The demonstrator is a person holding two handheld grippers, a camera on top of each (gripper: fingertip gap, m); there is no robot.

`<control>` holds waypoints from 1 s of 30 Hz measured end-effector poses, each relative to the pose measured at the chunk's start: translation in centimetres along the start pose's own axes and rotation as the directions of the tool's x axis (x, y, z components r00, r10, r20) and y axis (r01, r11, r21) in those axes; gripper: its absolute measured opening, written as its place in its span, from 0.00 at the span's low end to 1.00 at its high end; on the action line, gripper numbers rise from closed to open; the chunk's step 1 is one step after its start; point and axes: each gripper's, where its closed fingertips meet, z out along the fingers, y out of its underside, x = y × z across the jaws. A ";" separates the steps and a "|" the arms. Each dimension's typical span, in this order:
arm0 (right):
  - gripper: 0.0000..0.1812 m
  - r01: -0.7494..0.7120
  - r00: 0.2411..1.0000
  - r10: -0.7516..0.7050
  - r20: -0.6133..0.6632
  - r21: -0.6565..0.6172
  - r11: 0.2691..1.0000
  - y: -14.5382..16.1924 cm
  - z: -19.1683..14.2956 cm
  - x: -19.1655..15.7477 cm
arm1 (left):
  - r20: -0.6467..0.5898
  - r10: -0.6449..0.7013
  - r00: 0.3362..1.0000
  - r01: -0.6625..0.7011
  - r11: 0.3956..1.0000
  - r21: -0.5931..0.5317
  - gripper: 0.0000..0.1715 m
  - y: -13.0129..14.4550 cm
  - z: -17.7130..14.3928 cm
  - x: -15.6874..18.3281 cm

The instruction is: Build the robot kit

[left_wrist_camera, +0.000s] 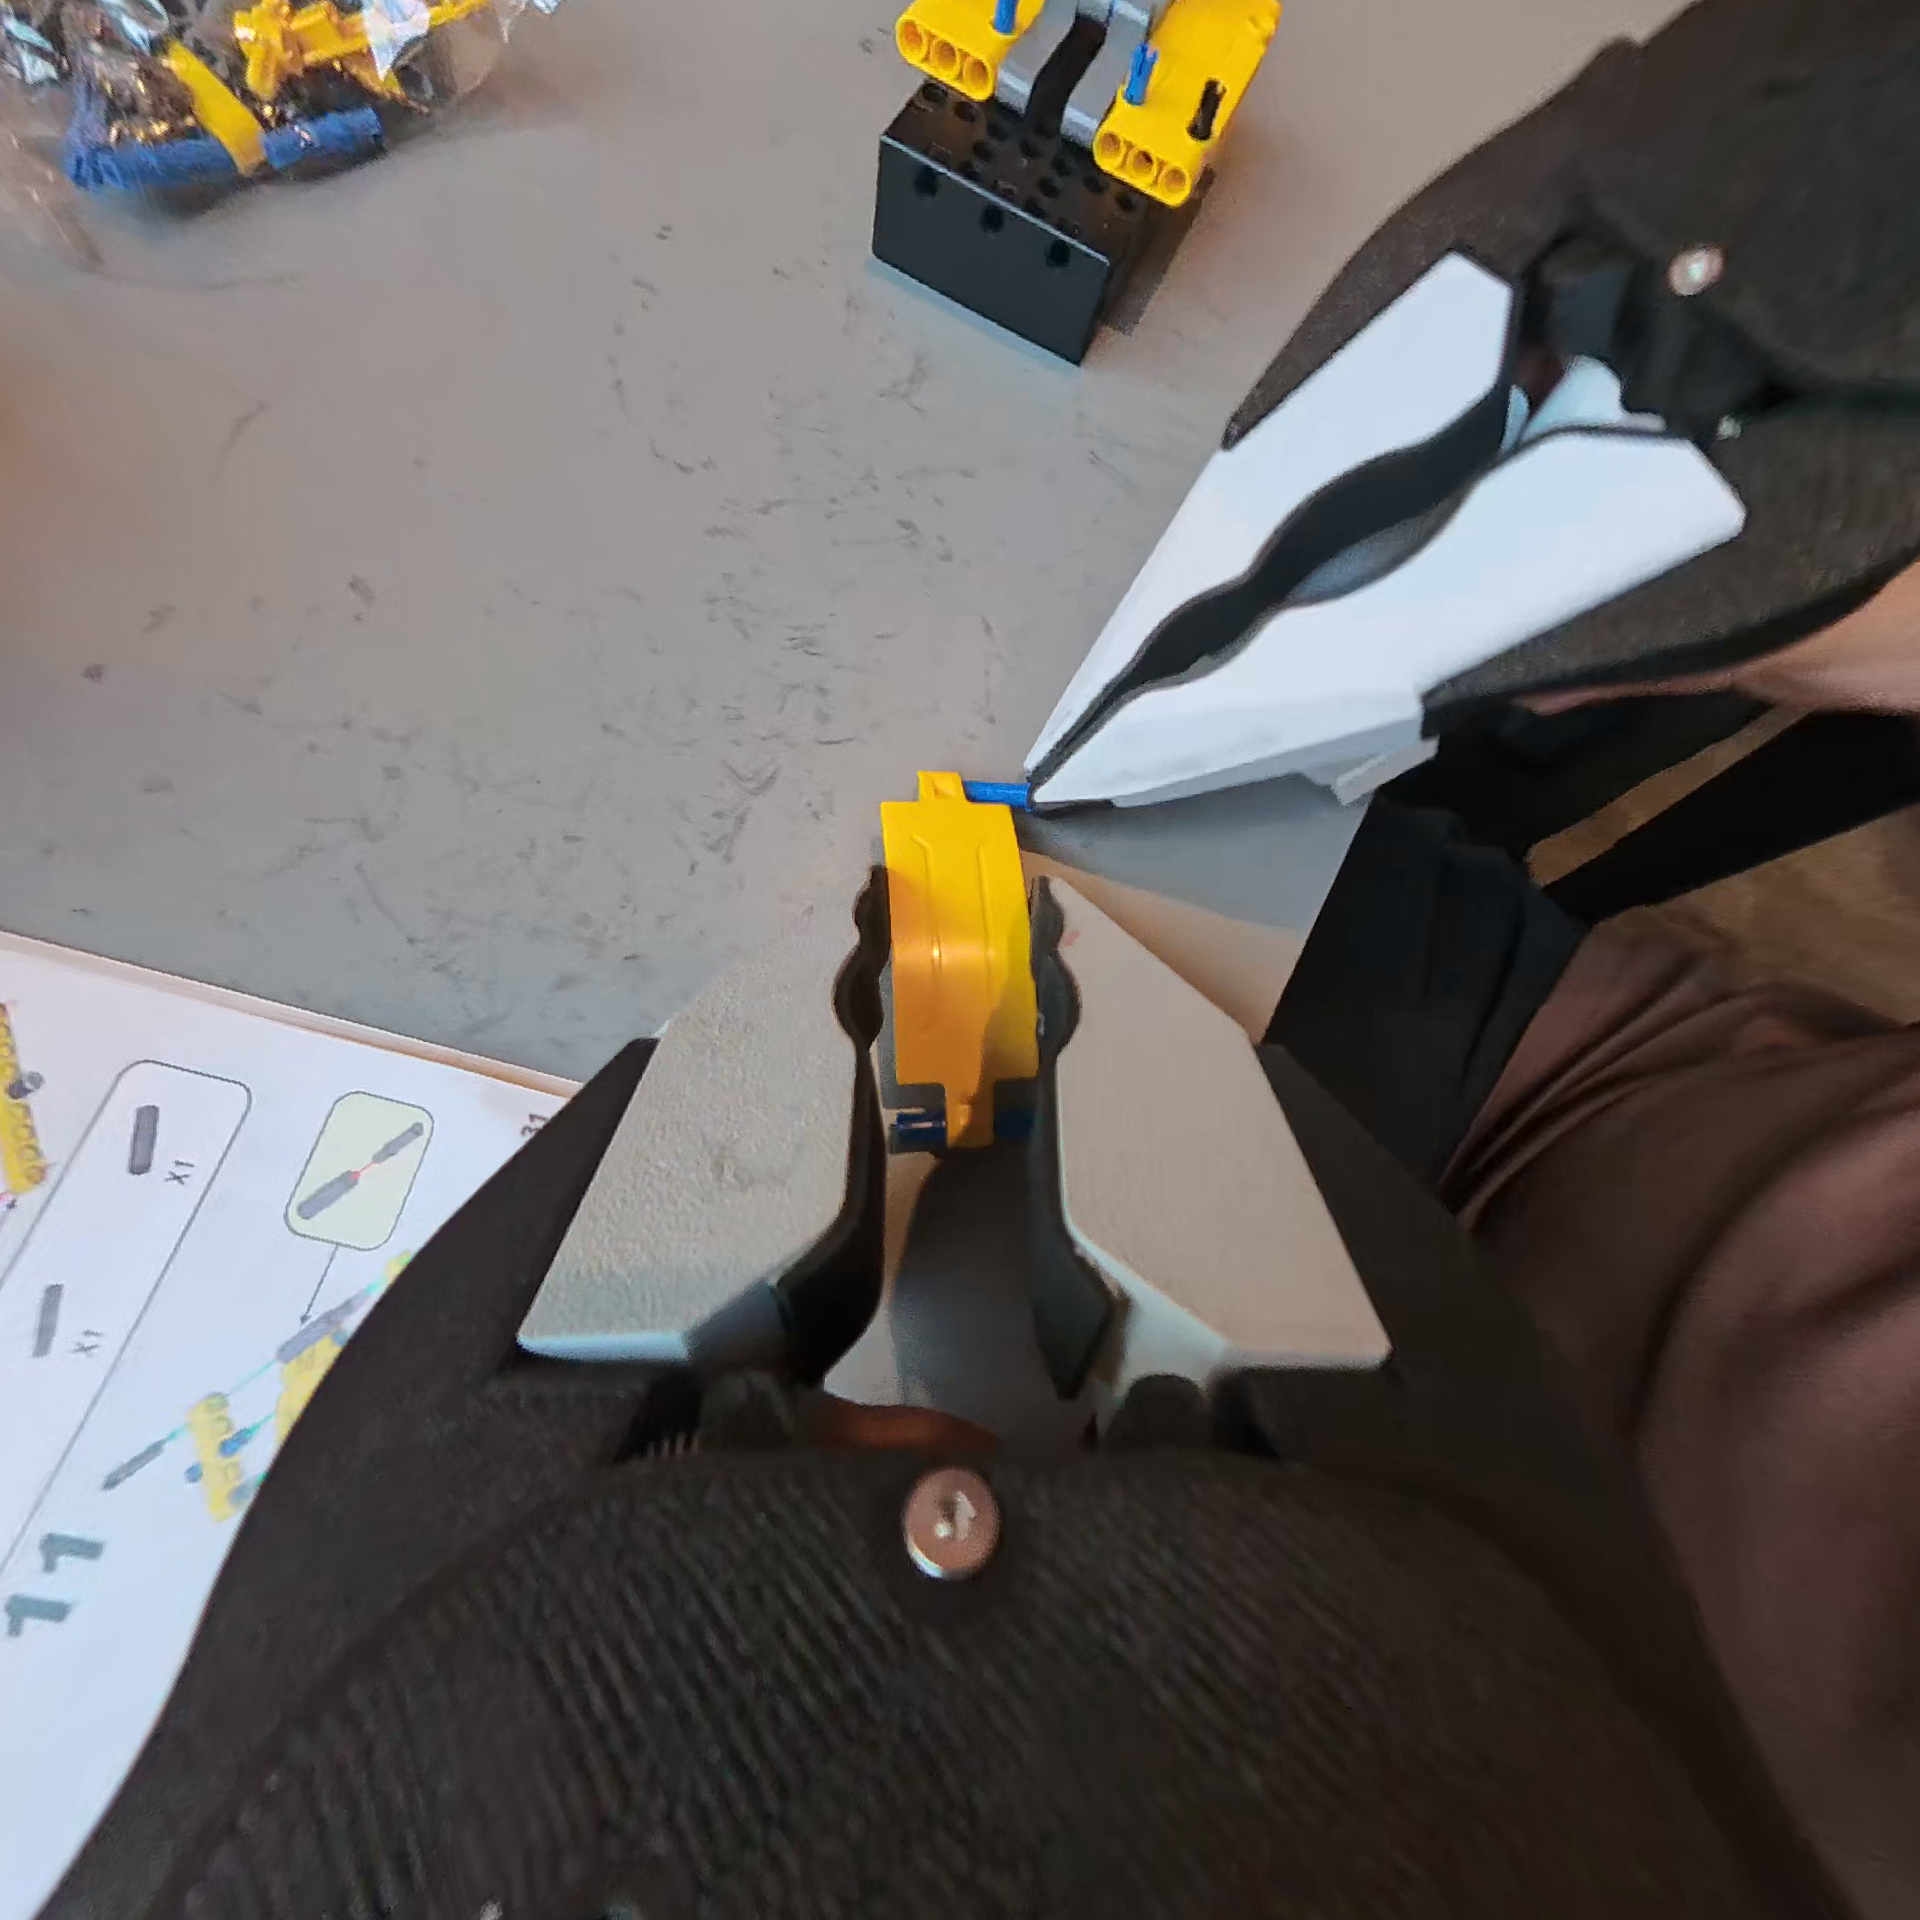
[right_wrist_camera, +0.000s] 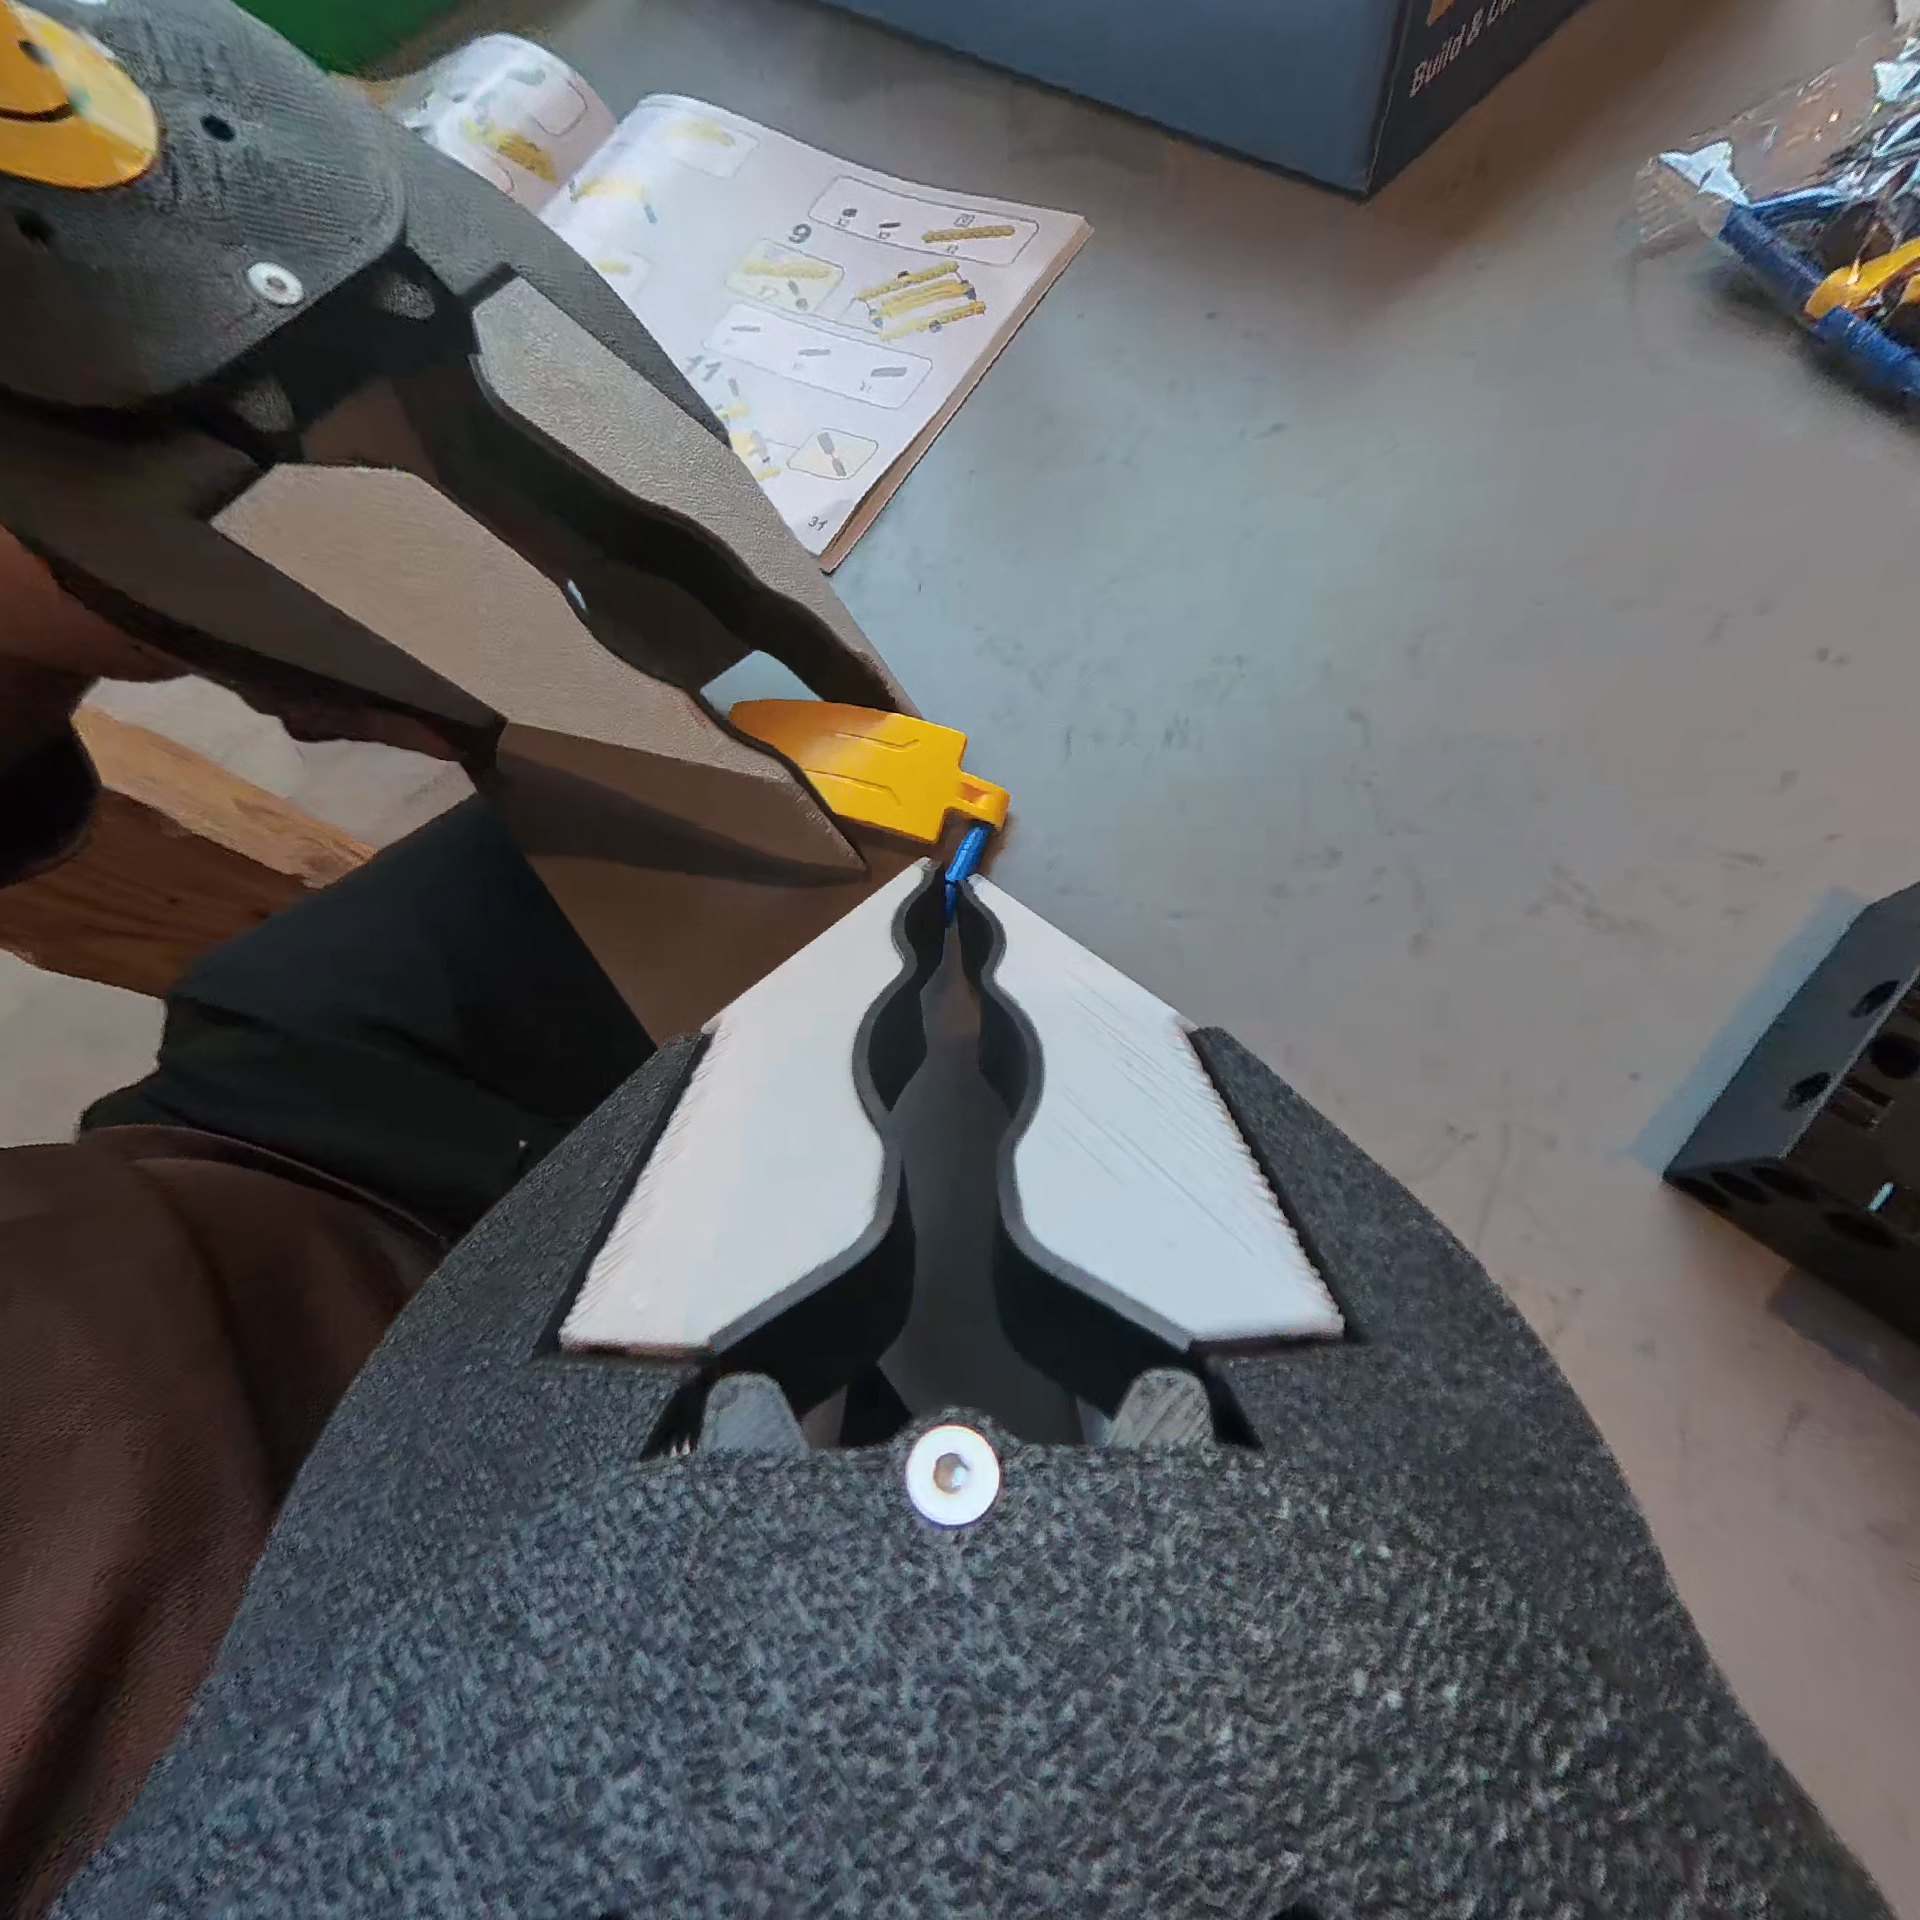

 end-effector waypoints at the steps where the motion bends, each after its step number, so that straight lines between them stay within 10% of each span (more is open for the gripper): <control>1: 0.00 0.027 0.999 -0.027 -0.017 0.008 1.000 0.0 0.0 -0.1 | -0.008 -0.013 1.000 0.013 1.000 0.002 0.14 0.0 0.0 0.0; 30: 0.18 0.238 0.968 -0.238 -0.080 -0.014 0.971 0.8 -0.9 0.0 | -0.028 -0.059 0.998 0.060 0.998 0.009 0.14 0.0 -0.4 -0.7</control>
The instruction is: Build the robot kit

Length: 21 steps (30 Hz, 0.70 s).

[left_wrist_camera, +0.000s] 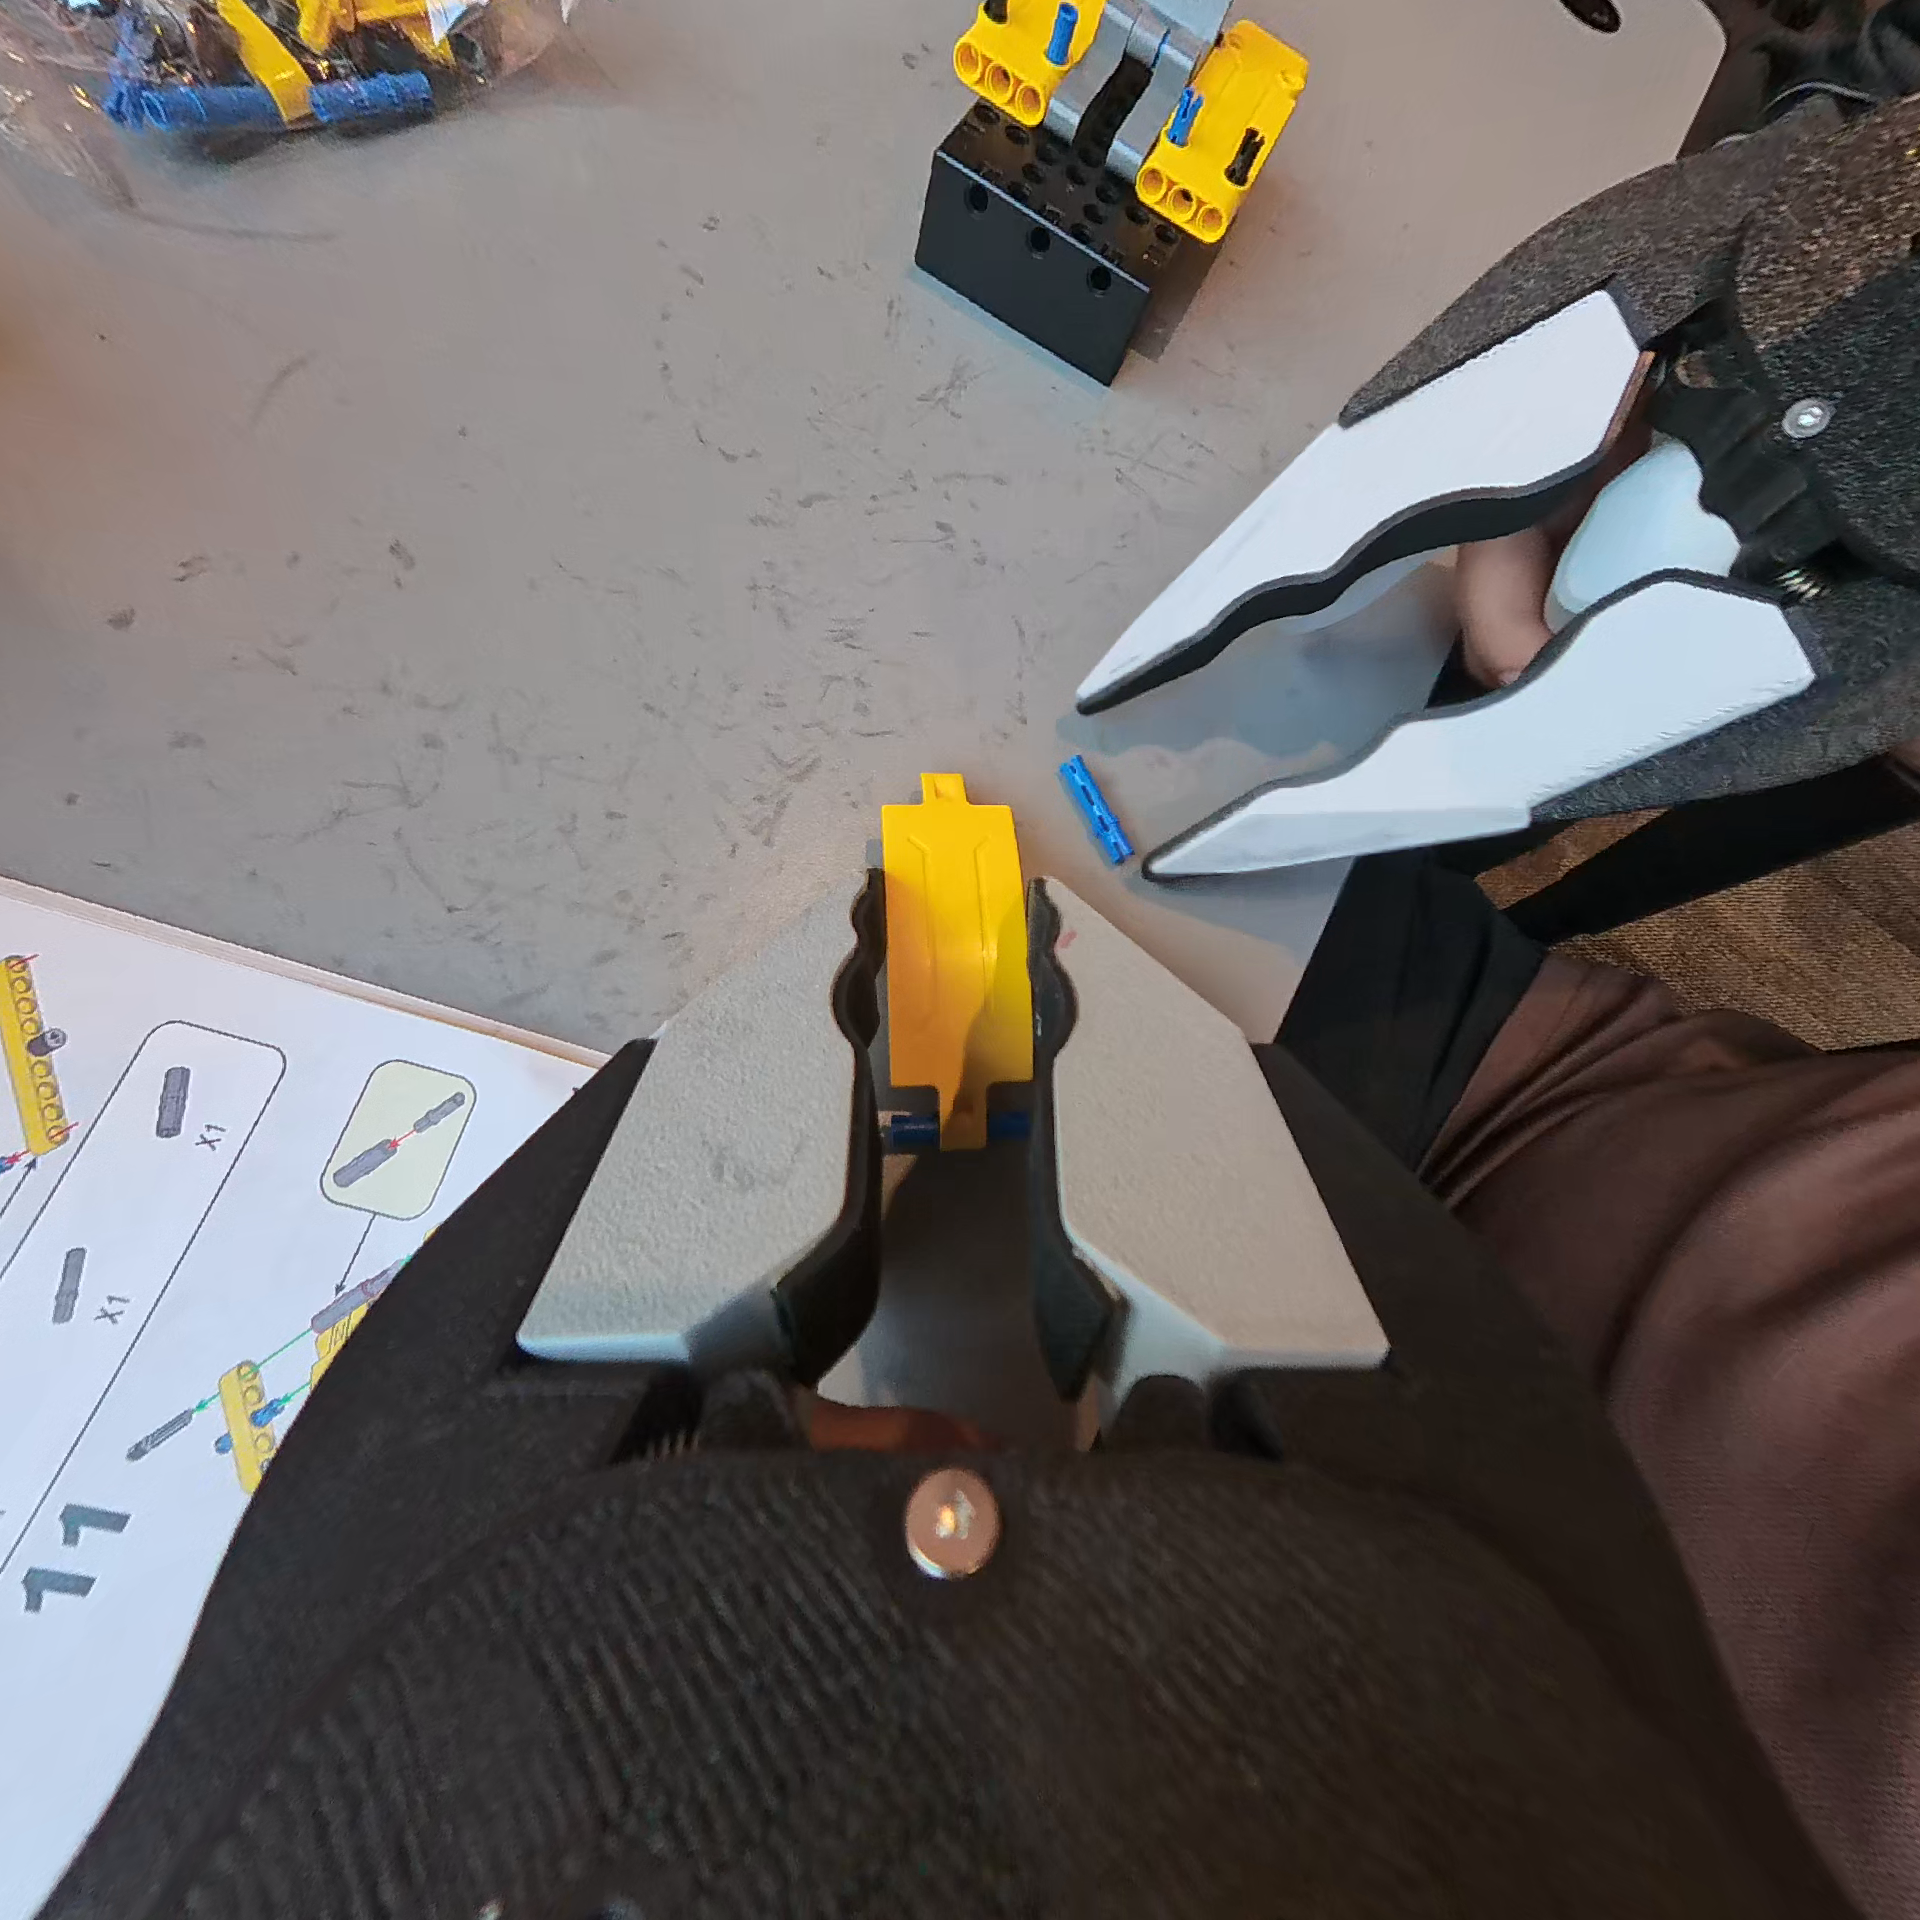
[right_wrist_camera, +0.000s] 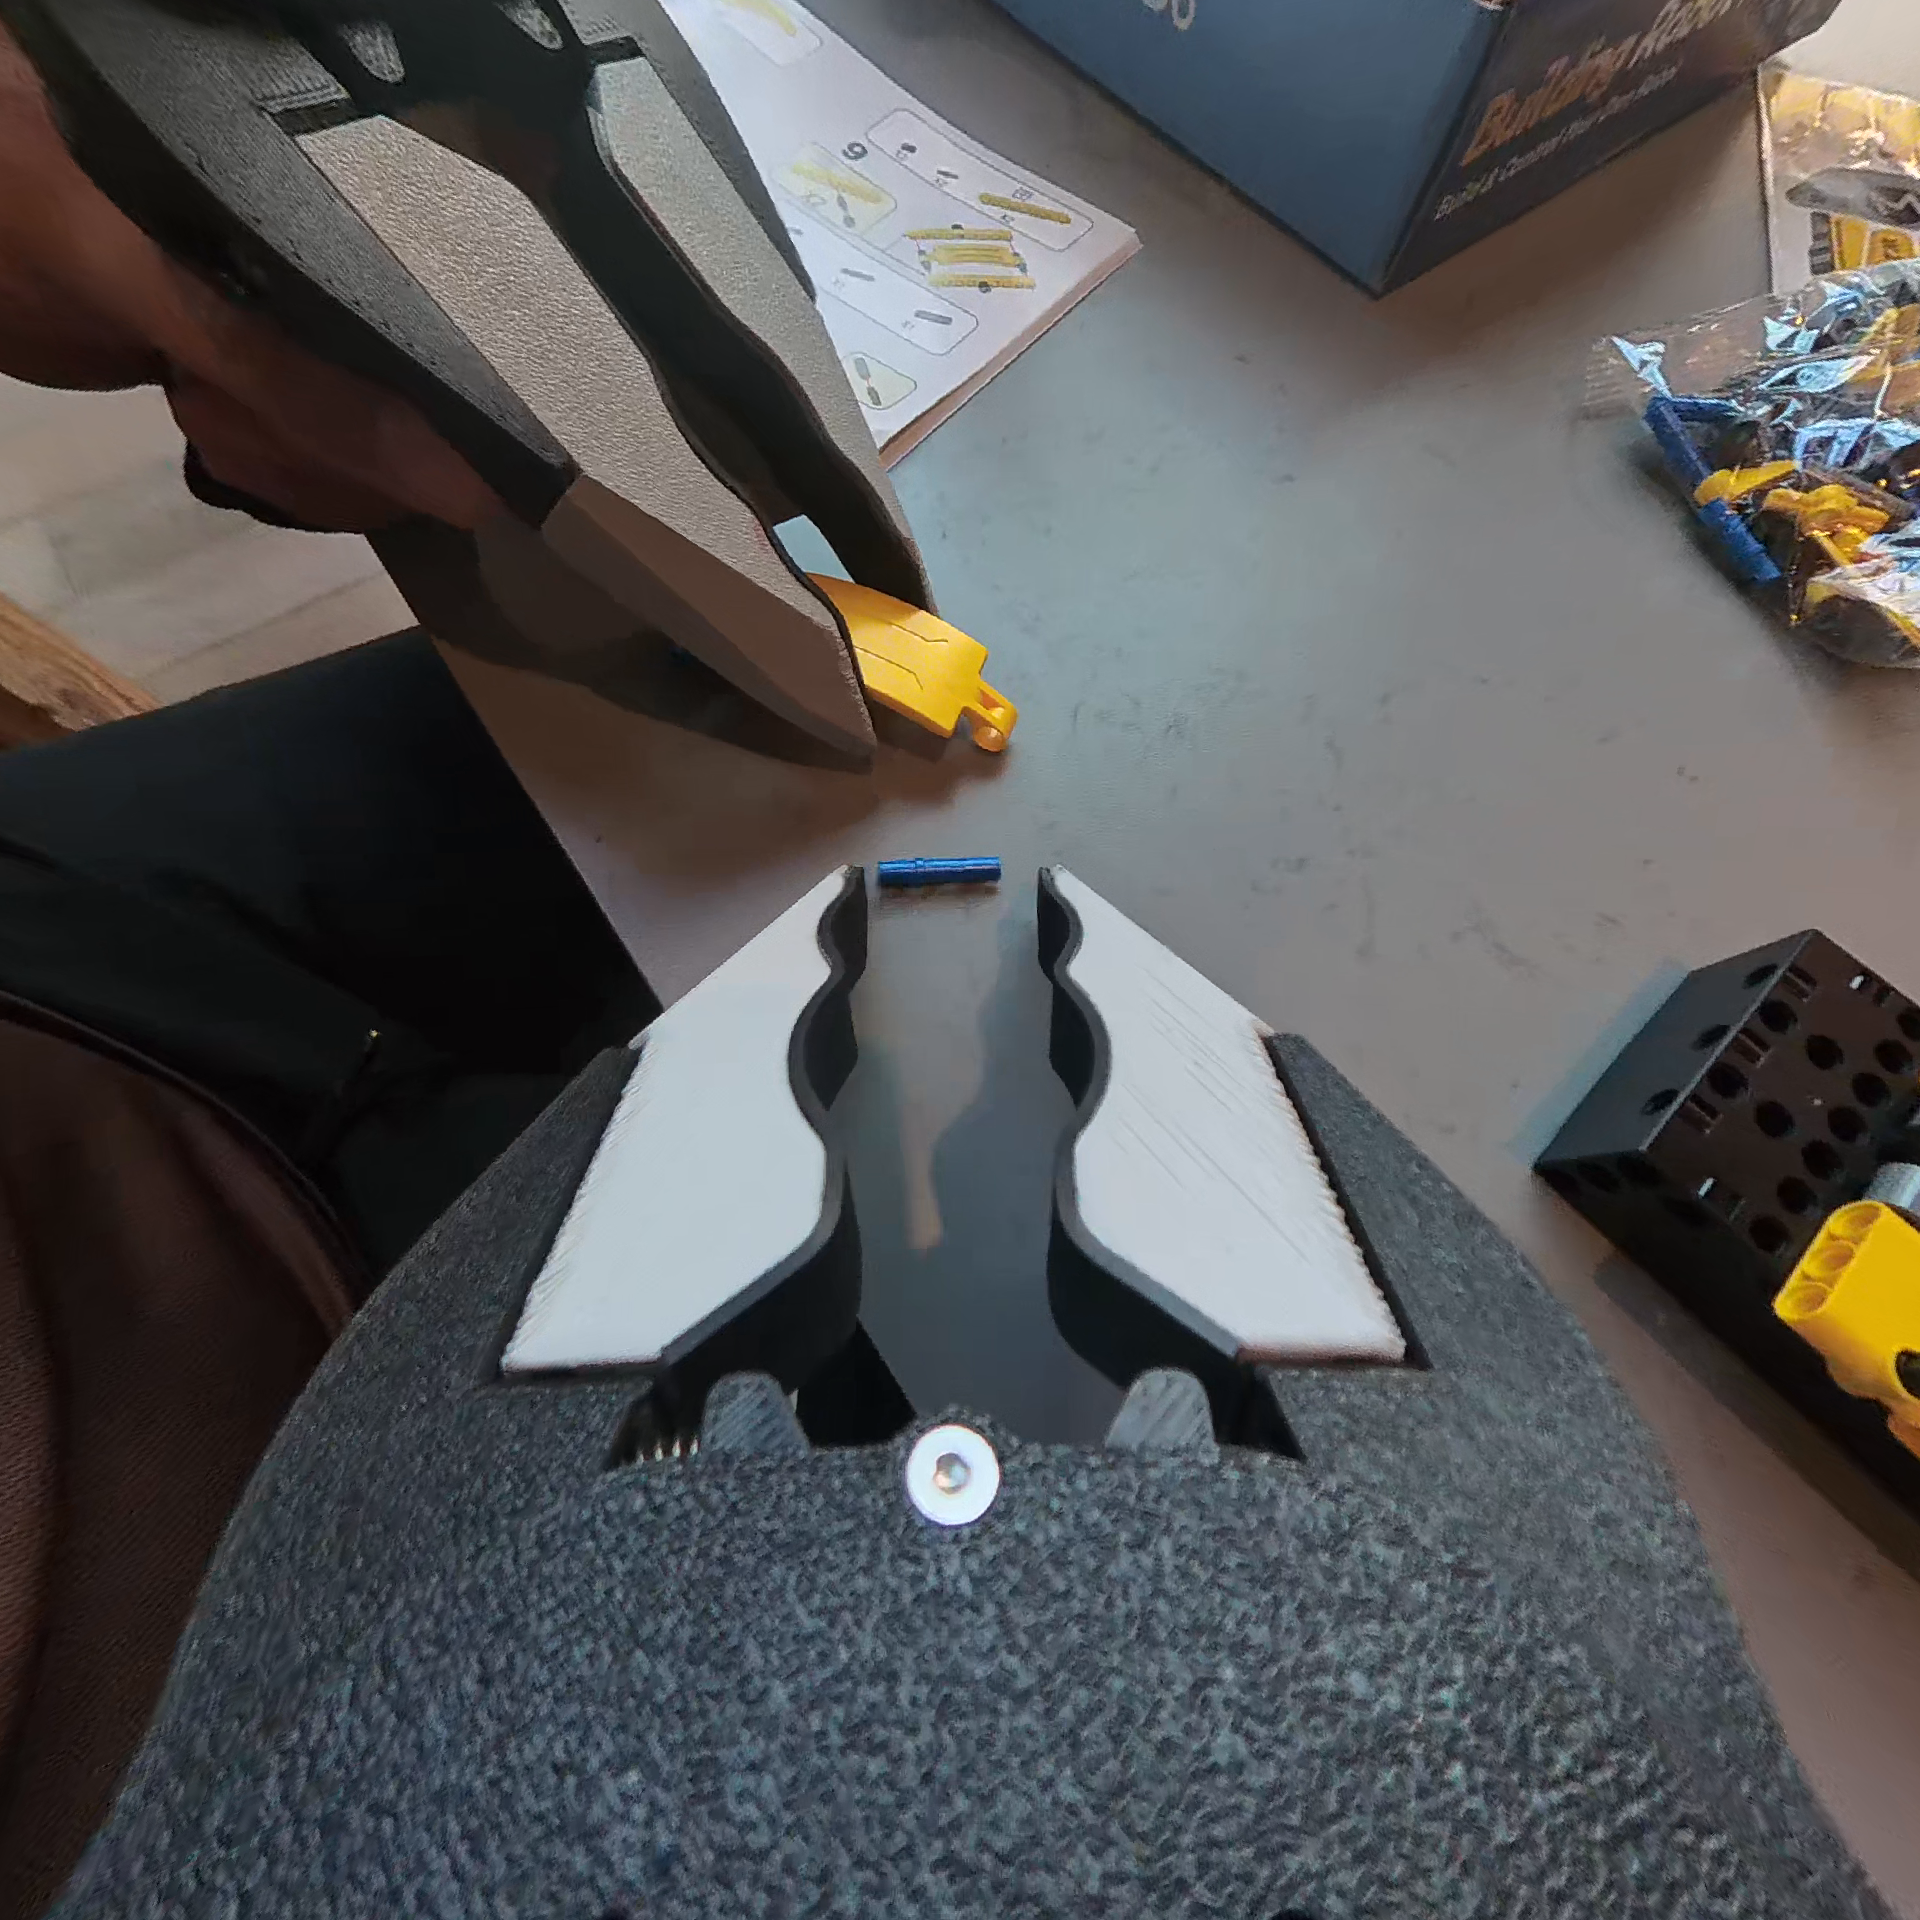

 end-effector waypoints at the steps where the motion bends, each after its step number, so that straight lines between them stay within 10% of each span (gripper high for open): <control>1: 0.17 0.008 1.000 -0.008 0.010 0.001 1.000 0.0 0.0 -0.3 | 0.000 0.003 1.000 -0.003 1.000 -0.001 0.14 0.0 0.0 0.0; 15: 0.10 0.129 0.984 -0.129 0.125 0.005 0.992 -0.1 0.2 -1.4 | -0.128 0.134 0.983 -0.141 0.989 -0.048 0.14 1.2 -0.7 1.5; 21: 0.09 0.068 0.992 -0.064 0.104 -0.029 0.997 0.4 -0.2 -0.6 | -0.005 0.234 0.972 -0.234 0.971 -0.057 0.14 1.1 -0.6 0.3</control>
